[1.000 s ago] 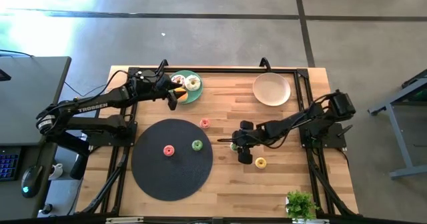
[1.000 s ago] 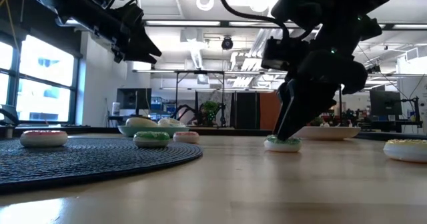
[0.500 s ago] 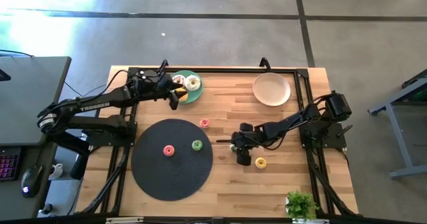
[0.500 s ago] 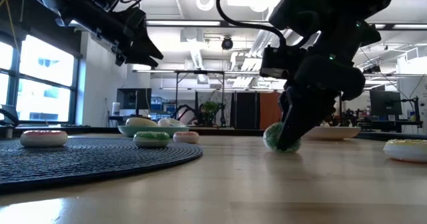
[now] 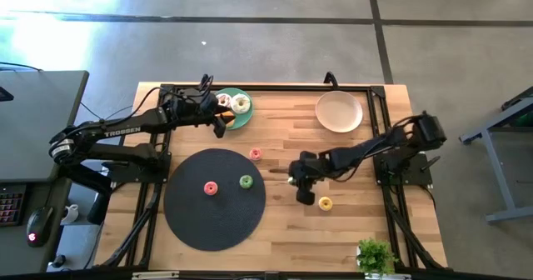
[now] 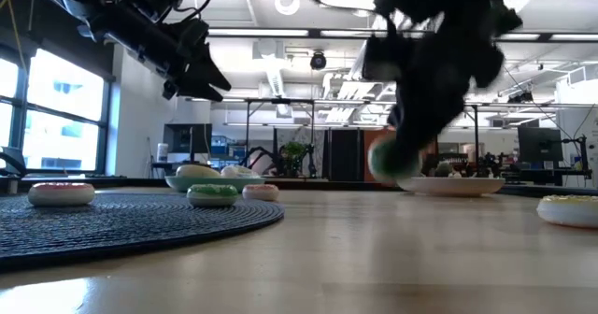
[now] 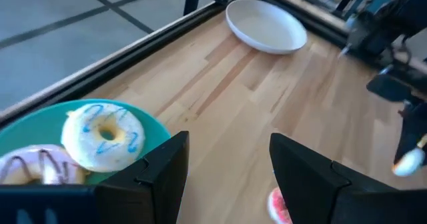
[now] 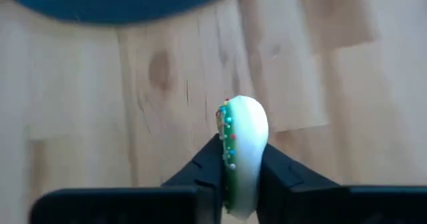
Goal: Pick & Place donuts
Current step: Put the right small green donut on the white plate
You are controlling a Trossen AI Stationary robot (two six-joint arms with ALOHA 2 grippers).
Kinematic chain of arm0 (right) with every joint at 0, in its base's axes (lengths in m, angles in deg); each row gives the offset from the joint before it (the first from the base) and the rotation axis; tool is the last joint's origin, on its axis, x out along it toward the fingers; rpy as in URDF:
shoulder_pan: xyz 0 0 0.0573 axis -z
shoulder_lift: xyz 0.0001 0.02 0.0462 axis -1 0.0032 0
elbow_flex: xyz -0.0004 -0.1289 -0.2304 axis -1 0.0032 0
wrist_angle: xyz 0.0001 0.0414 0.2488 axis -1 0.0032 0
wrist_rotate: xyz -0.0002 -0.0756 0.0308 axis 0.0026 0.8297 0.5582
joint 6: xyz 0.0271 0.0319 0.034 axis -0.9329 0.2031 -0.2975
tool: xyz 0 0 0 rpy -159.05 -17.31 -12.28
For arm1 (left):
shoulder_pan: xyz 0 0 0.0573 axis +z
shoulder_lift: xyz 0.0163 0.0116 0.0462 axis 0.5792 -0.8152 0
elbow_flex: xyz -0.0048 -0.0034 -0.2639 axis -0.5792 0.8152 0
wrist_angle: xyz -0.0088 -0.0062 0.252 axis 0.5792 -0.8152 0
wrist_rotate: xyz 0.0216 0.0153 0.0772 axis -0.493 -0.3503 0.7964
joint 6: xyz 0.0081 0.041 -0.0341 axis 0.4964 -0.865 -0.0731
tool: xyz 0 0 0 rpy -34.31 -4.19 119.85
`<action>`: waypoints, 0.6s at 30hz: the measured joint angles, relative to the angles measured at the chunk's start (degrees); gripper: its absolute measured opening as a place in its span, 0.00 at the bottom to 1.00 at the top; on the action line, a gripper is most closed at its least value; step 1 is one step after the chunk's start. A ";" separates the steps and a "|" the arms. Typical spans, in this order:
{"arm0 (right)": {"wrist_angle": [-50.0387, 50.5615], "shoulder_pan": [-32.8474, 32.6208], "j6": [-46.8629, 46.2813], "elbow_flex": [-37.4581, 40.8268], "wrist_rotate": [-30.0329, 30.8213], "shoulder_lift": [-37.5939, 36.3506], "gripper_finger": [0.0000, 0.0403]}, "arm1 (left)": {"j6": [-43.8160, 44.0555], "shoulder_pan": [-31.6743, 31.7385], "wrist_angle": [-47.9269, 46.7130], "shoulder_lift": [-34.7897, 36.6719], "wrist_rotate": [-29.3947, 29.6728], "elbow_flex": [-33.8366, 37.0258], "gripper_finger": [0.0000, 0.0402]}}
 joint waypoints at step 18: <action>27.88 42.78 8.92 1.06 8.01 -24.06 0.03 | 3.26 -0.02 5.58 0.07 -7.61 0.00 0.51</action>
